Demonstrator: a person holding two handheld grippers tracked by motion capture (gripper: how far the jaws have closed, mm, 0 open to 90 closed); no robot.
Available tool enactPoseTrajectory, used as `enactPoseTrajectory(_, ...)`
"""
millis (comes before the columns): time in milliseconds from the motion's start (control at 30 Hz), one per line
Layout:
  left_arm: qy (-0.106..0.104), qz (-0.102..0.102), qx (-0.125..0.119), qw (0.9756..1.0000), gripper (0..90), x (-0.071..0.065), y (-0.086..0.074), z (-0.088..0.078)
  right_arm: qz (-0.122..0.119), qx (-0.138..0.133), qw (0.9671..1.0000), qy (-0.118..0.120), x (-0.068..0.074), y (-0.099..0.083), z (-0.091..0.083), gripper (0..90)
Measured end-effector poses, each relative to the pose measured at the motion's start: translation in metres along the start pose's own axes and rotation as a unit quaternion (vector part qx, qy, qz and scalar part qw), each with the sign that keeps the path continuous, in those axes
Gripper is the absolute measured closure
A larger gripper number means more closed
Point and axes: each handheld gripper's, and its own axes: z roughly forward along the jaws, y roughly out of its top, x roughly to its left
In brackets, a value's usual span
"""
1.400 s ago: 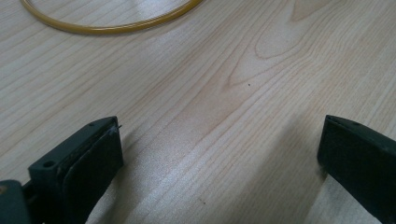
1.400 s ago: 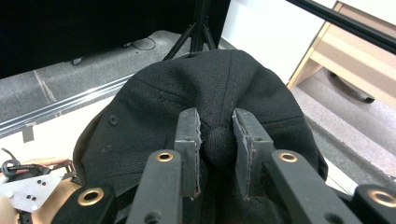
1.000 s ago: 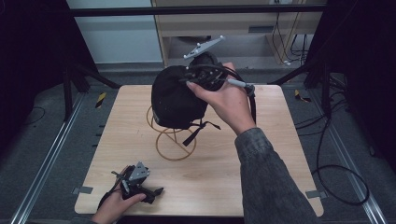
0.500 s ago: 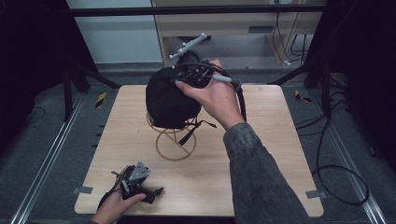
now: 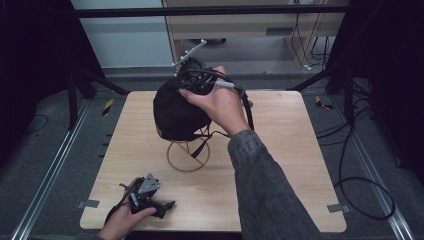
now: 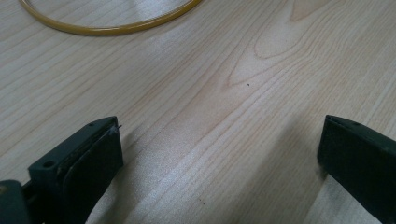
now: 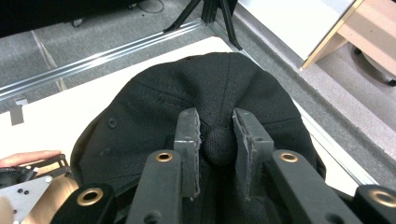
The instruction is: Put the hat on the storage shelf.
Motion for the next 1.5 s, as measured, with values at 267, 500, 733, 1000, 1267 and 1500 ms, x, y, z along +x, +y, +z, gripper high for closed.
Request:
enactPoseTrajectory(267,0.000,0.000,0.000,1.0000,0.0,0.000,0.000,0.000,-0.005,0.012,0.9999,0.001,0.003,0.002,0.015,72.7)
enactPoseTrajectory(500,0.000,0.000,0.000,1.0000,0.0,0.000,0.000,0.000,-0.008,0.020,0.9998,0.005,0.005,0.003,0.025,72.6)
enactPoseTrajectory(733,0.000,0.000,0.000,1.0000,0.0,0.000,0.000,0.000,-0.008,0.032,0.9994,0.007,0.008,0.002,0.035,72.3)
enactPoseTrajectory(1000,0.000,0.000,0.000,1.0000,0.0,0.000,0.000,0.000,-0.003,0.038,0.9993,0.006,0.010,0.001,0.042,71.1)
enactPoseTrajectory(1267,0.000,0.001,0.001,1.0000,0.0,0.000,0.000,0.000,0.000,0.036,0.9993,0.006,0.010,0.001,0.043,69.3)
enactPoseTrajectory(1500,0.000,0.001,0.001,1.0000,0.0,0.000,0.000,0.000,0.007,0.017,0.9998,0.007,0.009,0.000,0.036,67.8)
